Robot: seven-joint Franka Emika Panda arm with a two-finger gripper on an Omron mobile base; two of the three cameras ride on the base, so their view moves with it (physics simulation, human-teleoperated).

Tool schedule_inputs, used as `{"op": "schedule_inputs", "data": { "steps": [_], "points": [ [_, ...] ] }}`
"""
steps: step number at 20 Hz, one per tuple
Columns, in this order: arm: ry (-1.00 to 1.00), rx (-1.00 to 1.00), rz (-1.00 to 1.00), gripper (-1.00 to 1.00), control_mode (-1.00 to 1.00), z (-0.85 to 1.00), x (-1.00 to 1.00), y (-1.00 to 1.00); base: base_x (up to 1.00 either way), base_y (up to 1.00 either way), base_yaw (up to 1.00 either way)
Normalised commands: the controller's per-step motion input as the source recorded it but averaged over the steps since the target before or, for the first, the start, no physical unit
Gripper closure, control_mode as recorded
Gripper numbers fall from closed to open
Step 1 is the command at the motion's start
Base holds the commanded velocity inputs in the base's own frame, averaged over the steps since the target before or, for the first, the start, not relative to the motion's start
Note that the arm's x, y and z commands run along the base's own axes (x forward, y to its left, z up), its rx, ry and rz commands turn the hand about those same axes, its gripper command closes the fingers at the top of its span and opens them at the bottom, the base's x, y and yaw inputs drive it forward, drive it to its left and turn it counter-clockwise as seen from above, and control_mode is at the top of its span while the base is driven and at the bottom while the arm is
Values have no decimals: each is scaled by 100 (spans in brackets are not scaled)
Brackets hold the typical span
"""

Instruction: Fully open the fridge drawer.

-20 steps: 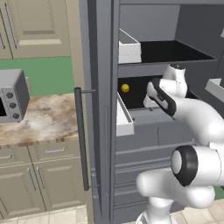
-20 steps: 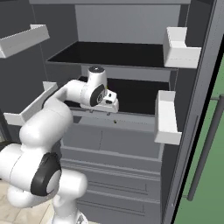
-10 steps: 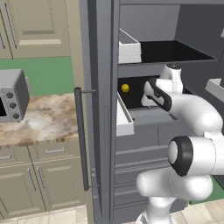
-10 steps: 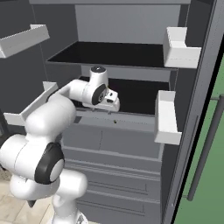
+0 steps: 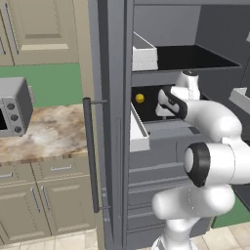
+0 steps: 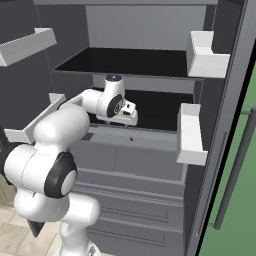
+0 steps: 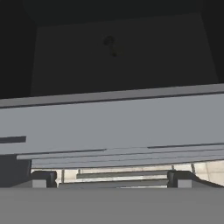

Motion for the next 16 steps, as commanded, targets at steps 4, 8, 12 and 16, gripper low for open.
{"op": "schedule_inputs", "data": {
  "steps": [4, 8, 12, 16],
  "points": [
    [0, 0, -1, -100, -100, 0, 12, 0, 0, 0, 0],
    [0, 0, -1, -100, -100, -11, 11, 0, 0, 0, 0],
    [0, 0, -2, -100, -100, -26, 18, 0, 0, 0, 0],
    [-1, 2, -2, -100, -100, -18, 32, 0, 0, 0, 0]
  ]
}}
